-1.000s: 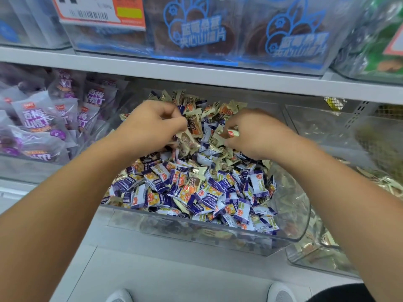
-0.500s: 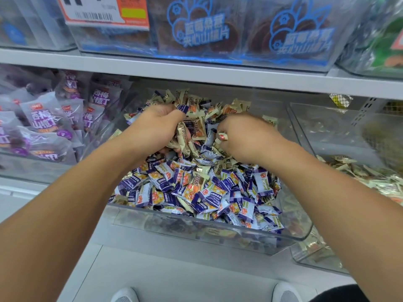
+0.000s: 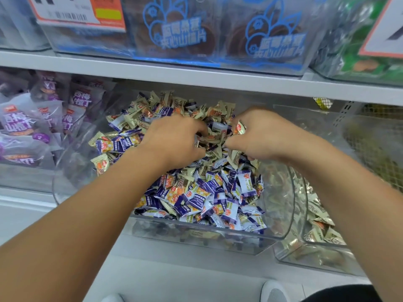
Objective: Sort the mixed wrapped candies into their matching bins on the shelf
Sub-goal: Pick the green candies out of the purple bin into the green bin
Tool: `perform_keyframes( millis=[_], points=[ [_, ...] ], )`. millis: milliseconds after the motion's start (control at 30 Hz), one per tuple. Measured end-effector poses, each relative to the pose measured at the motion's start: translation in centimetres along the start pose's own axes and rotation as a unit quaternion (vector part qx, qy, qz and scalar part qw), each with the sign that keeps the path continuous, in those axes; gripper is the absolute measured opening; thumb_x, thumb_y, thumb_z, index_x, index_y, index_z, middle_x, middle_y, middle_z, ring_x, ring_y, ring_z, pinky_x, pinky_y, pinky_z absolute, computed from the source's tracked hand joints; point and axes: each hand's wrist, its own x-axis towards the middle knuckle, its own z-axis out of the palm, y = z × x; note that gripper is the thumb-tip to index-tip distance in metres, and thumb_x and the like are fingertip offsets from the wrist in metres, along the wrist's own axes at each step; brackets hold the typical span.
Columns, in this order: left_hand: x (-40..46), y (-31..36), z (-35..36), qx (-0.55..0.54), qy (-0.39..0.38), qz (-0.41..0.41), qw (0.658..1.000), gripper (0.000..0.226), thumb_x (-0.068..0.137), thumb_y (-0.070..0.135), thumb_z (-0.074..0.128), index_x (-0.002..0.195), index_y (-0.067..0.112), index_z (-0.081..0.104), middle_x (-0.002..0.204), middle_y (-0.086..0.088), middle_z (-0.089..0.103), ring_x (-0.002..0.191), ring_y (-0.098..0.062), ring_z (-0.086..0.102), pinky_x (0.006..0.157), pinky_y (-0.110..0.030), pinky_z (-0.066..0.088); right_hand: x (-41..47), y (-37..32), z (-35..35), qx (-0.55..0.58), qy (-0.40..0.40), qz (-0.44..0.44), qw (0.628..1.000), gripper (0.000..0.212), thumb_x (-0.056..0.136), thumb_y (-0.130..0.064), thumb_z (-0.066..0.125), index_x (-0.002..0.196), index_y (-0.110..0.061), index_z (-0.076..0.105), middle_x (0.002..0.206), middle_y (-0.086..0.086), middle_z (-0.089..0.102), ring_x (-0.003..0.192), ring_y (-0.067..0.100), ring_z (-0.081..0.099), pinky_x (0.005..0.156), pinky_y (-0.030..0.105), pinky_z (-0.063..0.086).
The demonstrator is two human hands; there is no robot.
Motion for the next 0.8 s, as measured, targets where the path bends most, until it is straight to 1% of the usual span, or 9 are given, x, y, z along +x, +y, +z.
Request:
perform_keyframes(
  millis=[100, 200, 300, 400, 467, 533, 567, 700, 800],
  points=[
    [0.9, 0.4, 0.3, 0.028, -0.013, 0.013, 0.999, 0.033, 0.087, 0.038, 0.060, 0.119, 0.045, 0.065, 0.113, 0.004, 0.068, 0.101, -0.022, 0.062, 0.072, -0.031, 0.044, -0.4, 0.5, 0.1, -0.020, 0.024, -0.023, 0.999, 0.027, 0.084, -0.031, 0.067, 0.074, -0.008, 0.058, 0.064, 0.005, 0.052, 0.061, 0.025, 0.050, 0.054, 0.029, 0.043],
    [1.4, 0.7, 0.7, 0.045, -0.020, 0.006, 0.999, 0.020, 0.088, 0.036, 0.062, 0.104, 0.043, 0.072, 0.109, 0.008, 0.070, 0.094, -0.019, 0.063, 0.072, -0.031, 0.045, -0.9, 1.0, 0.0, -0.021, 0.031, -0.044, 0.998, 0.025, 0.085, -0.030, 0.067, 0.085, -0.005, 0.065, 0.070, 0.008, 0.058, 0.067, 0.029, 0.055, 0.056, 0.030, 0.046],
    [1.5, 0.9, 0.8, 0.035, -0.005, 0.001, 0.999, 0.011, 0.090, 0.040, 0.064, 0.095, 0.037, 0.074, 0.100, 0.007, 0.067, 0.086, -0.018, 0.059, 0.069, -0.030, 0.042, -1.4, 1.5, -0.1, -0.017, 0.052, -0.068, 0.996, 0.027, 0.085, -0.028, 0.067, 0.095, -0.003, 0.068, 0.086, 0.014, 0.067, 0.073, 0.029, 0.060, 0.065, 0.035, 0.051],
    [1.2, 0.6, 0.7, 0.008, 0.012, 0.004, 1.000, 0.012, 0.093, 0.040, 0.061, 0.094, 0.035, 0.072, 0.089, 0.010, 0.062, 0.077, -0.013, 0.049, 0.068, -0.028, 0.040, -2.1, 2.1, -0.6, -0.017, 0.077, -0.091, 0.993, 0.016, 0.086, -0.026, 0.066, 0.087, -0.010, 0.065, 0.071, 0.005, 0.060, 0.064, 0.019, 0.054, 0.059, 0.028, 0.043],
    [0.8, 0.3, 0.3, 0.013, 0.001, 0.014, 1.000, 0.011, 0.091, 0.043, 0.064, 0.098, 0.038, 0.070, 0.100, 0.008, 0.068, 0.081, -0.015, 0.052, 0.072, -0.030, 0.046, -2.7, 2.6, -1.0, -0.011, 0.079, -0.097, 0.992, 0.008, 0.088, -0.026, 0.065, 0.085, -0.019, 0.061, 0.064, 0.001, 0.056, 0.062, 0.011, 0.052, 0.052, 0.015, 0.036],
    [0.6, 0.2, 0.2, 0.047, -0.025, 0.026, 0.998, 0.024, 0.088, 0.048, 0.066, 0.111, 0.041, 0.067, 0.111, 0.007, 0.069, 0.094, -0.019, 0.060, 0.080, -0.034, 0.048, -3.3, 3.0, -1.2, -0.005, 0.082, -0.102, 0.991, 0.007, 0.088, -0.027, 0.065, 0.084, -0.025, 0.059, 0.061, 0.002, 0.057, 0.059, 0.005, 0.048, 0.049, 0.009, 0.028],
    [0.5, 0.3, 0.3, 0.055, -0.032, 0.026, 0.998, 0.027, 0.088, 0.049, 0.066, 0.113, 0.042, 0.067, 0.112, 0.008, 0.069, 0.097, -0.020, 0.061, 0.080, -0.034, 0.047, -3.5, 3.1, -1.2, -0.003, 0.086, -0.107, 0.991, 0.007, 0.089, -0.027, 0.065, 0.085, -0.025, 0.060, 0.058, 0.001, 0.054, 0.057, 0.004, 0.046, 0.050, 0.010, 0.028],
    [0.6, 0.8, 0.7, 0.053, -0.013, 0.019, 0.998, 0.012, 0.091, 0.044, 0.064, 0.096, 0.036, 0.072, 0.098, 0.008, 0.071, 0.081, -0.017, 0.057, 0.070, -0.030, 0.044, -4.1, 3.2, -0.9, -0.001, 0.103, -0.120, 0.987, 0.006, 0.089, -0.026, 0.067, 0.087, -0.021, 0.064, 0.053, -0.006, 0.044, 0.055, 0.005, 0.044, 0.049, 0.008, 0.029],
    [0.4, 1.1, 0.4, -0.046, 0.019, 0.007, 0.999, 0.014, 0.091, 0.041, 0.064, 0.090, 0.032, 0.074, 0.083, 0.011, 0.072, 0.070, -0.015, 0.063, 0.064, -0.027, 0.048, -4.1, 3.4, -1.1, 0.007, 0.114, -0.127, 0.985, 0.008, 0.088, -0.027, 0.067, 0.085, -0.020, 0.067, 0.056, -0.003, 0.051, 0.055, 0.007, 0.047, 0.053, 0.015, 0.032]
  ],
)
